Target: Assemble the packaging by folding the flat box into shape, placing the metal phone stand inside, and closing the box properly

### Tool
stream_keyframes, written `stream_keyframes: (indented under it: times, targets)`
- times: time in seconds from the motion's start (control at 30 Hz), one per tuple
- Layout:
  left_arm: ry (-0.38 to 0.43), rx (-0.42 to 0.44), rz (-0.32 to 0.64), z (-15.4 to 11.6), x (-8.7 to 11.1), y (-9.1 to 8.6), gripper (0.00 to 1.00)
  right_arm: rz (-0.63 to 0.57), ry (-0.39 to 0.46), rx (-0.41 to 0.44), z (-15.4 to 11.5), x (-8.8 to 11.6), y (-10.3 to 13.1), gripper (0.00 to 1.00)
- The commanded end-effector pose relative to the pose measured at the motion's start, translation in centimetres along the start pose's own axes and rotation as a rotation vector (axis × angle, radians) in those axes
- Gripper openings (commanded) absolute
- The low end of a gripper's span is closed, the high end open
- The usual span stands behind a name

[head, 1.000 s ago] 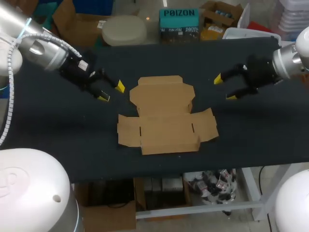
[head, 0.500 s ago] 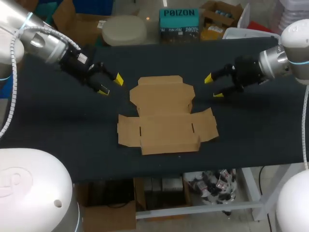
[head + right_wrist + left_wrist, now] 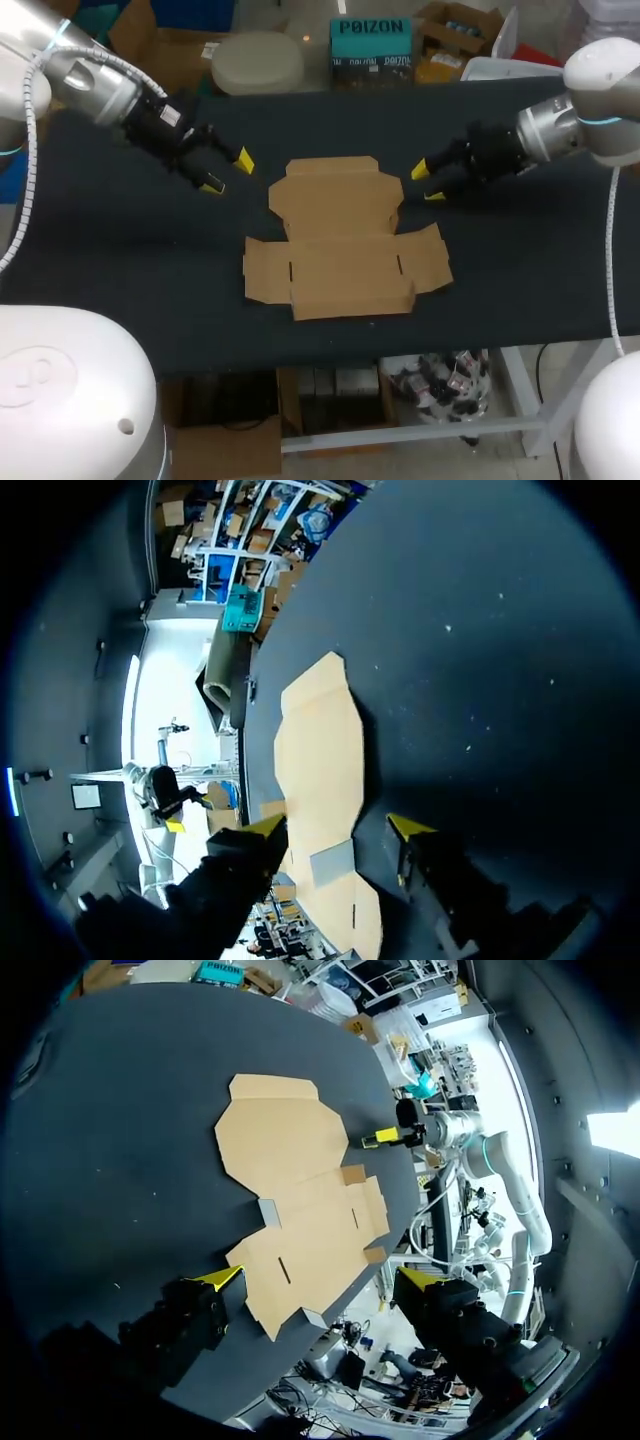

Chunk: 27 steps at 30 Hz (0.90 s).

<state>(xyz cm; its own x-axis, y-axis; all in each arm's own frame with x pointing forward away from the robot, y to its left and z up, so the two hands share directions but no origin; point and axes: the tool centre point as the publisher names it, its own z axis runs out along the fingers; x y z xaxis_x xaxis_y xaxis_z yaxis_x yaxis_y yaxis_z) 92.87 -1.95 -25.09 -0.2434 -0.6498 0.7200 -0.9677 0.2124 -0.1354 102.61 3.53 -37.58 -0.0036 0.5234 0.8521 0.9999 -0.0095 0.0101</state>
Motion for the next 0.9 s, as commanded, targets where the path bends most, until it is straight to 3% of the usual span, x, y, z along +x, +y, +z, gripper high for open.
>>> stream_keyframes:
  times: [0.03, 0.33, 0.9]
  targets:
    - [0.005, -0.011, -0.001, -0.1, -0.3, -0.3, 1.00, -0.007, -0.008, 0.200, 0.9, 0.0, 0.9, 0.61]
    - [0.012, -0.008, -0.010, -0.3, -0.9, -0.1, 1.00, 0.006, -0.033, 0.211, 1.8, -0.5, 1.5, 0.49]
    - [0.025, -0.009, -0.018, -0.2, -1.6, -0.4, 1.00, 0.033, -0.074, 0.191, 3.4, -1.4, 1.8, 0.52]
